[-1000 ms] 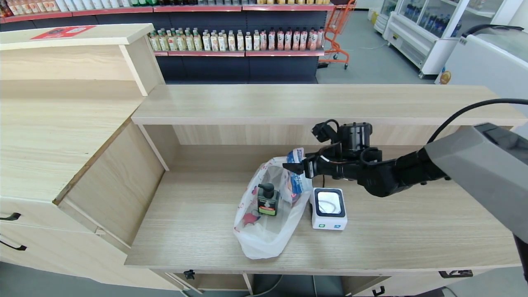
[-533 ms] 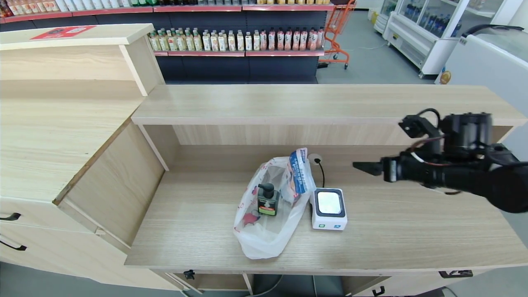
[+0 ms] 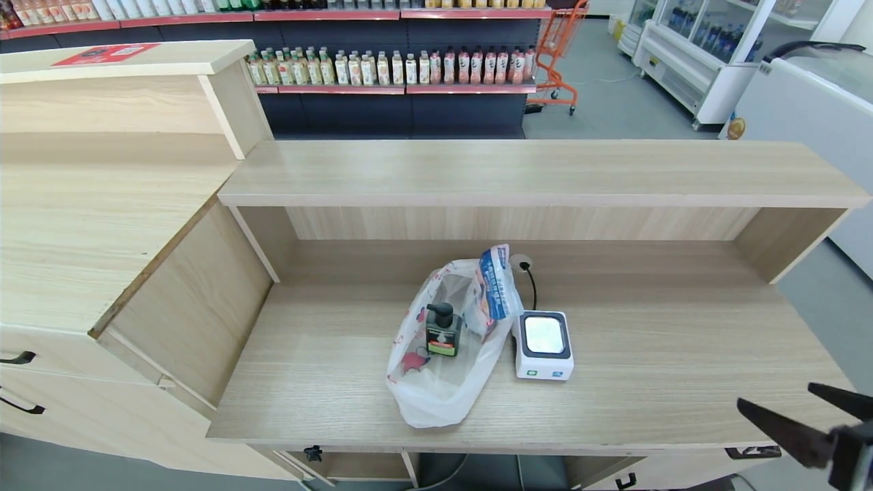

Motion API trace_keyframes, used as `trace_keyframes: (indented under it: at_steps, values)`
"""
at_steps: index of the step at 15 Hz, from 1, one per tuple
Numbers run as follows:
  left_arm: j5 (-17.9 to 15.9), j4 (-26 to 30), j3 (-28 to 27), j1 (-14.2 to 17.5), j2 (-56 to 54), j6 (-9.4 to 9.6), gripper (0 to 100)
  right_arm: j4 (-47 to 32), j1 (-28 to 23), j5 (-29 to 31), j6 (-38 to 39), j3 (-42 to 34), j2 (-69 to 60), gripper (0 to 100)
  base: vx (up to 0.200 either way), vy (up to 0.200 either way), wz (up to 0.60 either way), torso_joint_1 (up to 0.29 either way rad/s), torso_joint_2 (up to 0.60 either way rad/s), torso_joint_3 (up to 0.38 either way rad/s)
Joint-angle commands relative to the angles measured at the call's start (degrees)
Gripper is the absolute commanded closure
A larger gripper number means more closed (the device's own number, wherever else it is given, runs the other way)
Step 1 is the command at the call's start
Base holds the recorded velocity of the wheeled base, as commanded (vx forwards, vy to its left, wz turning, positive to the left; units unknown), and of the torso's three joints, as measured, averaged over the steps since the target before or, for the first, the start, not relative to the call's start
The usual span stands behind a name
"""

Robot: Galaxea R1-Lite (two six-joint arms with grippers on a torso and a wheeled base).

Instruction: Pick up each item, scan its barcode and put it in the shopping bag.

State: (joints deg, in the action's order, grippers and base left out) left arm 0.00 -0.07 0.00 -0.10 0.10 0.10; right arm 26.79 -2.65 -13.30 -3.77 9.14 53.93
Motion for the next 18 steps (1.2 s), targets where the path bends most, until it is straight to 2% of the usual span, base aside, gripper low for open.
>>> trace_keyframes:
  at_steps: [1,2,3,5,18]
  values:
    - [0.00,-0.01,0.00,0.01,-0.01,-0.01,0,-17.48,2.56,4.51,-0.45,-9.14,-36.53,0,0.000,0.000,0.00,0.000,0.00,0.000]
    - [0.00,-0.01,0.00,0.01,-0.01,-0.01,0,-24.77,2.47,9.52,0.08,-9.14,-43.38,0,0.000,0.000,0.00,0.000,0.00,0.000]
    - [0.00,-0.01,0.00,0.01,-0.01,-0.01,0,-27.15,2.56,10.66,0.87,-9.06,-46.99,0,0.000,0.000,0.00,0.000,0.00,0.000]
    - [0.00,-0.01,0.00,0.01,-0.01,-0.01,0,-26.79,2.91,10.49,-0.80,-9.06,-53.76,0,0.000,0.000,0.00,0.000,0.00,0.000]
    - [0.00,-0.01,0.00,0.01,-0.01,-0.01,0,-26.71,2.82,10.49,-0.10,-9.14,-53.93,0,0.000,0.000,0.00,0.000,0.00,0.000]
